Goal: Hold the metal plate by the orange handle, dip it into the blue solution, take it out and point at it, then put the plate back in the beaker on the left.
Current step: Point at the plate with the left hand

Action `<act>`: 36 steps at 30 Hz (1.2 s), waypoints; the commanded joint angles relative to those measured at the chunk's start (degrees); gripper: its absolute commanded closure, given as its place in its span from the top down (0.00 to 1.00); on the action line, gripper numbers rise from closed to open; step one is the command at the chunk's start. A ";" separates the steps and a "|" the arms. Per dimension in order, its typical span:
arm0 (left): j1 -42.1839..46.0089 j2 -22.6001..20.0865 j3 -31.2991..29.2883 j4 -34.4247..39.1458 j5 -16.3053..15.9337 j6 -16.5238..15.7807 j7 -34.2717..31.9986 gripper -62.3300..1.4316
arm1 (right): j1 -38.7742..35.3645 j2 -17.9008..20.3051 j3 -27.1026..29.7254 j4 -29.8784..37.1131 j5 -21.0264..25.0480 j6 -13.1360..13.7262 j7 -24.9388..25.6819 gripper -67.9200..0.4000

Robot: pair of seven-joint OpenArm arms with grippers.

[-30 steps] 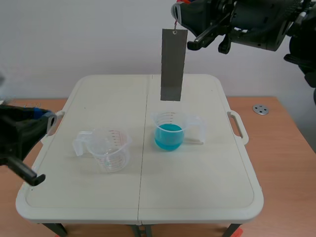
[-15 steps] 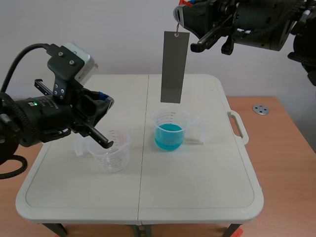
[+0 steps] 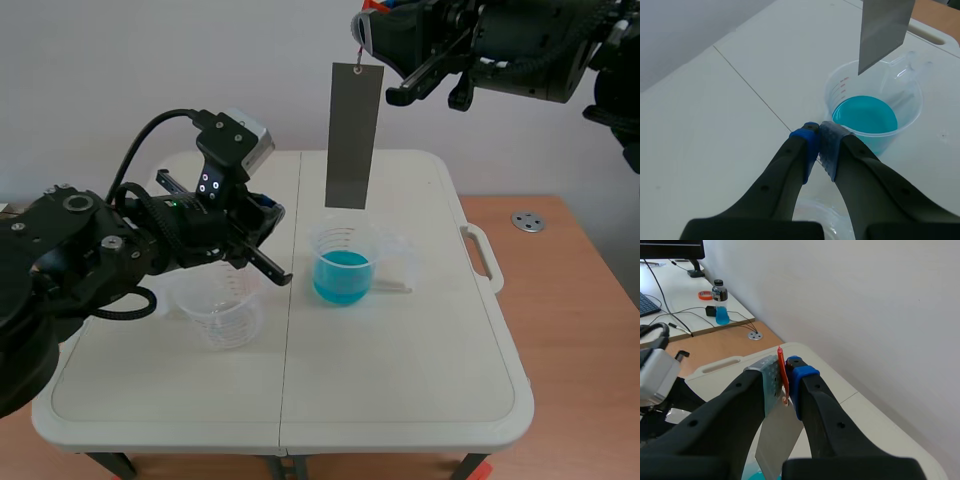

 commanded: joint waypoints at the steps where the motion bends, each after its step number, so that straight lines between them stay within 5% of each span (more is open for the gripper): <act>1: -1.64 0.68 0.31 0.15 -0.26 -0.44 -0.83 0.07 | 0.83 0.15 0.52 1.44 0.85 -0.15 1.01 0.02; 24: -4.61 1.88 1.81 -3.74 0.22 -1.40 -2.82 0.07 | 0.83 0.15 0.52 1.44 0.92 -0.15 0.83 0.02; 30: -0.76 -1.11 -0.68 -1.77 2.54 6.19 -9.49 0.07 | 0.83 0.15 0.52 1.44 1.09 -0.15 0.83 0.02; 36: 7.50 -7.34 -6.80 5.35 2.49 8.72 -10.99 0.07 | 0.81 0.15 0.52 1.44 2.05 -0.15 0.81 0.02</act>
